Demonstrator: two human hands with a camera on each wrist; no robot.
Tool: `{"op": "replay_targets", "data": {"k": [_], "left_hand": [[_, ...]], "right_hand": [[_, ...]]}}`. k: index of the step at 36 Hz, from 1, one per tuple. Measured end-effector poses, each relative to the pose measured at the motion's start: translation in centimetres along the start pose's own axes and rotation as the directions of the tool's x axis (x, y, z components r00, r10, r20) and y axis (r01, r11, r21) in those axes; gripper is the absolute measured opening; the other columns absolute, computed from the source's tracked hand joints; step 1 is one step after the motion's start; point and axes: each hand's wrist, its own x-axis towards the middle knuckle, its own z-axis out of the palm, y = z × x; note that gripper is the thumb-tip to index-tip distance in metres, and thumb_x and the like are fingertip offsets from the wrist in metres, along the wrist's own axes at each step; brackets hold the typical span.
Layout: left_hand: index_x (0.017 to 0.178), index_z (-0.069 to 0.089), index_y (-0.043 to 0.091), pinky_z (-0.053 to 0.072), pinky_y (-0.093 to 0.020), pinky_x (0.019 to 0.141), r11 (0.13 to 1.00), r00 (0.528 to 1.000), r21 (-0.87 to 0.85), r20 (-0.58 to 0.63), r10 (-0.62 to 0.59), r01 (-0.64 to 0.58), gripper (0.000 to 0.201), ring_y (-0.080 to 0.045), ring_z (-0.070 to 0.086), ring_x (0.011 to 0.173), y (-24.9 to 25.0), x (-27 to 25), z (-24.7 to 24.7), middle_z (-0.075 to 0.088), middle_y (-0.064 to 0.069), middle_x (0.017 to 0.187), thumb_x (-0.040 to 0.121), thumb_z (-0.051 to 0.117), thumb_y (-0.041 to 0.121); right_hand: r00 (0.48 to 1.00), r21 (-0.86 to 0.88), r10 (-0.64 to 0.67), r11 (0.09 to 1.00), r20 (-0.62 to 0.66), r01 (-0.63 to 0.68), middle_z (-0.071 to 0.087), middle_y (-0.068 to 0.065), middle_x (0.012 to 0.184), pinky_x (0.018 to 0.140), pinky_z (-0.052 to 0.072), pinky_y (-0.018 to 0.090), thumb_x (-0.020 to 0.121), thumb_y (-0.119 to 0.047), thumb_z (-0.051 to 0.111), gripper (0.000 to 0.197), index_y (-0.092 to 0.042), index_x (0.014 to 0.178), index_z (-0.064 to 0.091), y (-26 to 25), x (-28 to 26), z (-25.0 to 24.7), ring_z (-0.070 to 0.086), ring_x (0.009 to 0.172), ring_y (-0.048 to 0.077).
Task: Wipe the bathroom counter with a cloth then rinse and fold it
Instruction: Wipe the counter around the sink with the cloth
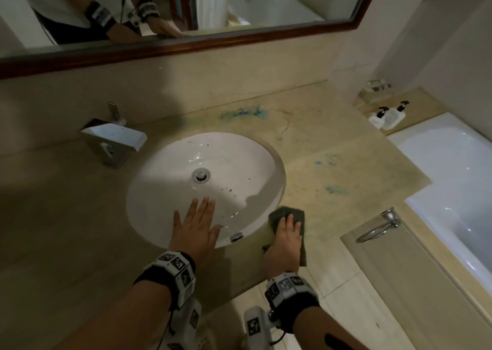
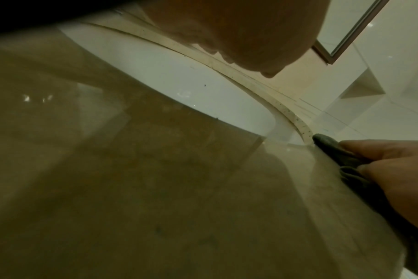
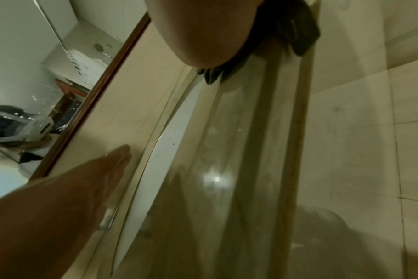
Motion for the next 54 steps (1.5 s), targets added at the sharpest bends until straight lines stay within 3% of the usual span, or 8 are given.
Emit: {"op": "replay_targets", "data": {"k": [13, 16, 21, 25, 28, 37, 46, 54], "left_hand": [[0.15, -0.013, 0.025, -0.009, -0.051, 0.115, 1.0, 0.999, 0.024, -0.038, -0.012, 0.013, 0.088, -0.013, -0.019, 0.144, -2.9, 0.1, -0.7, -0.017, 0.009, 0.158, 0.068, -0.021, 0.057], [0.151, -0.01, 0.025, -0.008, -0.051, 0.115, 1.0, 0.999, 0.015, -0.047, 0.001, 0.0, 0.089, -0.013, -0.018, 0.145, -3.2, 0.1, -1.0, -0.016, 0.009, 0.158, 0.068, -0.02, 0.058], [0.151, -0.007, 0.027, -0.007, -0.051, 0.115, 0.999, 0.995, -0.034, -0.097, 0.024, -0.028, 0.083, -0.011, -0.016, 0.145, -3.1, 0.1, -1.0, -0.012, 0.009, 0.159, 0.075, -0.013, 0.06], [0.151, -0.006, 0.026, -0.008, -0.05, 0.115, 0.997, 0.992, -0.046, -0.113, 0.053, -0.058, 0.084, -0.007, -0.02, 0.141, -2.8, 0.1, -0.8, -0.011, 0.01, 0.159, 0.074, -0.014, 0.06], [0.151, -0.008, 0.026, -0.008, -0.052, 0.115, 0.999, 0.995, -0.015, -0.094, 0.044, -0.046, 0.08, -0.01, -0.017, 0.144, -2.7, 0.3, -0.8, -0.013, 0.01, 0.159, 0.078, -0.012, 0.06], [0.15, -0.013, 0.026, -0.011, -0.05, 0.114, 0.999, 0.997, -0.002, -0.07, 0.039, -0.04, 0.087, -0.006, -0.027, 0.135, -2.3, 0.5, -0.6, -0.018, 0.009, 0.158, 0.07, -0.021, 0.058], [0.15, -0.013, 0.024, -0.008, -0.053, 0.115, 0.999, 0.996, -0.01, -0.078, 0.039, -0.039, 0.082, -0.013, -0.019, 0.144, -0.7, 1.2, -1.2, -0.017, 0.008, 0.158, 0.075, -0.017, 0.057], [0.151, -0.004, 0.027, -0.01, -0.052, 0.115, 0.996, 0.99, -0.07, -0.134, 0.042, -0.051, 0.087, -0.008, -0.019, 0.143, 1.9, 2.1, -1.9, -0.011, 0.01, 0.159, 0.073, -0.015, 0.063]], "right_hand": [[0.938, 0.135, -0.306, 0.949, 0.162, 0.286, 0.007, 0.007, 0.159, 0.119, 0.0, 0.024, 0.093, -0.012, 0.046, 0.068, -0.008, 0.15, 0.01, -7.8, -1.7, 2.3, 0.007, 0.147, 0.017], [0.927, 0.416, -0.305, 0.888, 0.216, 0.195, 0.035, 0.008, 0.148, 0.088, 0.031, -0.008, 0.096, -0.001, 0.038, 0.049, -0.01, 0.144, 0.034, -8.7, -1.6, 0.9, 0.041, 0.131, 0.021], [0.97, 0.716, -0.135, 0.697, 0.201, -0.052, 0.065, 0.007, 0.11, 0.053, 0.044, 0.008, 0.095, -0.002, 0.035, 0.046, -0.024, 0.13, 0.056, -7.0, 0.7, -2.2, 0.062, 0.086, 0.021], [0.998, 0.754, 0.02, 0.656, -0.062, 0.034, 0.066, 0.01, 0.095, 0.062, 0.05, 0.022, 0.096, 0.001, 0.034, 0.047, -0.021, 0.132, 0.055, -3.3, 2.8, -5.7, 0.06, 0.073, 0.017], [0.973, 0.576, 0.078, 0.815, -0.216, 0.062, 0.052, 0.014, 0.137, 0.105, 0.043, 0.038, 0.094, 0.001, 0.034, 0.049, -0.017, 0.138, 0.046, 0.0, 4.7, -6.4, 0.053, 0.12, 0.031], [0.993, 0.015, -0.035, 0.999, 0.113, 0.034, -0.003, 0.007, 0.16, 0.12, 0.0, 0.03, 0.091, -0.008, 0.047, 0.072, -0.01, 0.151, 0.008, -0.9, 3.1, -1.2, -0.001, 0.148, 0.022], [0.931, 0.327, -0.335, 0.904, 0.143, 0.275, 0.039, 0.004, 0.146, 0.115, 0.018, 0.016, 0.095, -0.007, 0.044, 0.049, -0.009, 0.143, 0.036, -7.0, -1.2, 1.9, 0.035, 0.136, 0.018], [0.877, 0.694, -0.312, 0.719, 0.364, -0.033, 0.066, -0.004, 0.102, 0.054, 0.047, 0.009, 0.092, -0.003, 0.047, 0.035, -0.021, 0.116, 0.066, -6.6, 2.7, -2.4, 0.06, 0.072, 0.005]]}}
